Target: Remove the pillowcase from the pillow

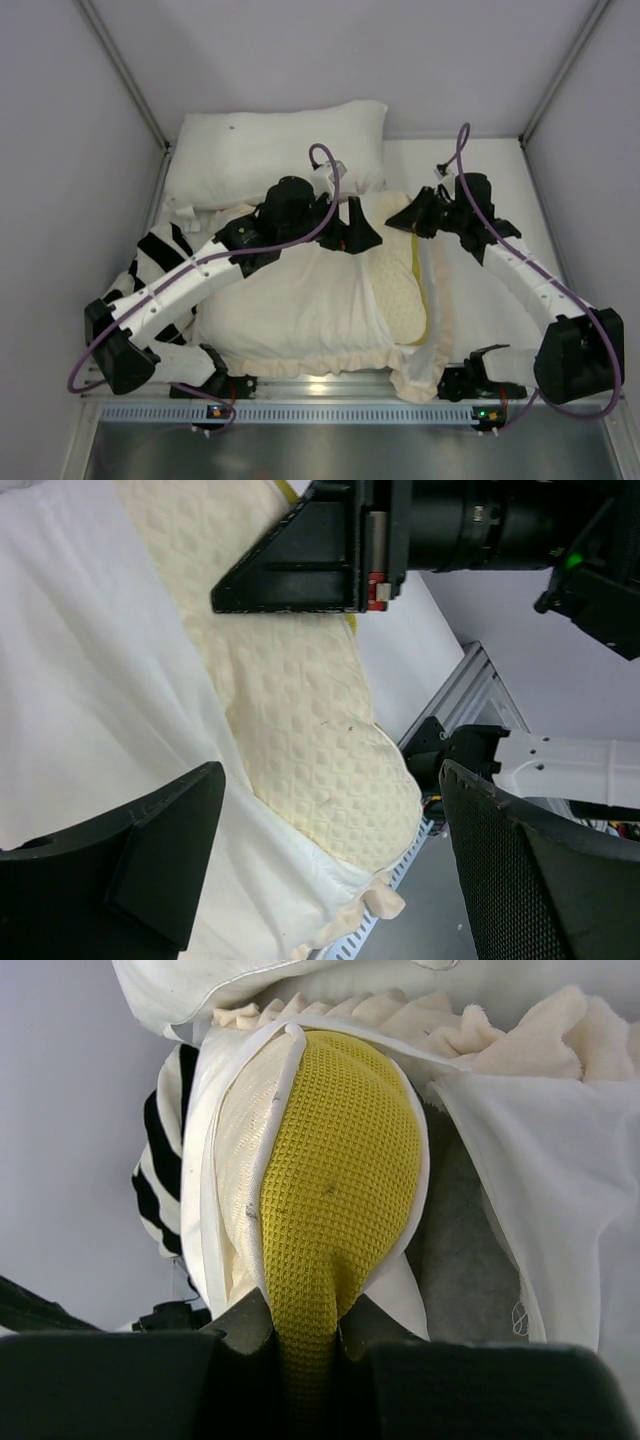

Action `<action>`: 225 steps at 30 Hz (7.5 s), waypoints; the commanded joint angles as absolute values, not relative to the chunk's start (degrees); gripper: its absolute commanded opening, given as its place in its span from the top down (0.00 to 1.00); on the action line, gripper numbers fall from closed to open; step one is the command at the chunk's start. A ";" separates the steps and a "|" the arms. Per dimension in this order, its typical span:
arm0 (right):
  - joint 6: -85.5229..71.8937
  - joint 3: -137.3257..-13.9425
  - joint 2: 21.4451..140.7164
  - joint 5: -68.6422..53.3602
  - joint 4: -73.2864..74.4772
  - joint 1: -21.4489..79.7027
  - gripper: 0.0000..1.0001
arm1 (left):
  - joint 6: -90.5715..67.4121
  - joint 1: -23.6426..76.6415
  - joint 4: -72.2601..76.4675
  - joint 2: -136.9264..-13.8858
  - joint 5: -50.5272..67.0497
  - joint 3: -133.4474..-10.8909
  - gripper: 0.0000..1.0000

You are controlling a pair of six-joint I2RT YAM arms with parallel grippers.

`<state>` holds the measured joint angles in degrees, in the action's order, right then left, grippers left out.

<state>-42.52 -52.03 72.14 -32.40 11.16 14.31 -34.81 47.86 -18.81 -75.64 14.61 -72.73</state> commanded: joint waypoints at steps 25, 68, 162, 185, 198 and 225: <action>-47.98 -50.10 57.40 -21.36 8.88 7.73 1.00 | -51.33 72.76 -7.48 -66.79 4.93 -50.71 0.49; -53.44 -50.00 48.78 -21.53 9.40 7.65 1.00 | -66.53 80.95 -13.34 -78.24 -28.56 -41.58 1.00; -32.69 -49.93 41.83 -33.75 28.22 7.29 1.00 | -34.98 39.81 -22.33 -72.44 3.30 -59.32 0.80; -36.83 -52.82 54.83 -29.80 18.02 7.29 1.00 | -50.26 61.06 -19.51 -55.90 0.62 -40.61 0.08; -37.53 -49.75 55.55 -33.13 14.07 7.29 1.00 | -58.80 68.03 -19.60 -48.95 -6.94 -35.15 0.12; -45.61 -66.96 63.27 -31.90 11.51 -1.91 1.00 | -67.49 71.45 -27.60 -48.09 -14.33 -25.67 1.00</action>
<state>-42.63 -58.50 62.67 -34.13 20.53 3.49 -62.85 70.70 -21.71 -51.16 -14.00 -29.19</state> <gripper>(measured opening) 0.089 0.012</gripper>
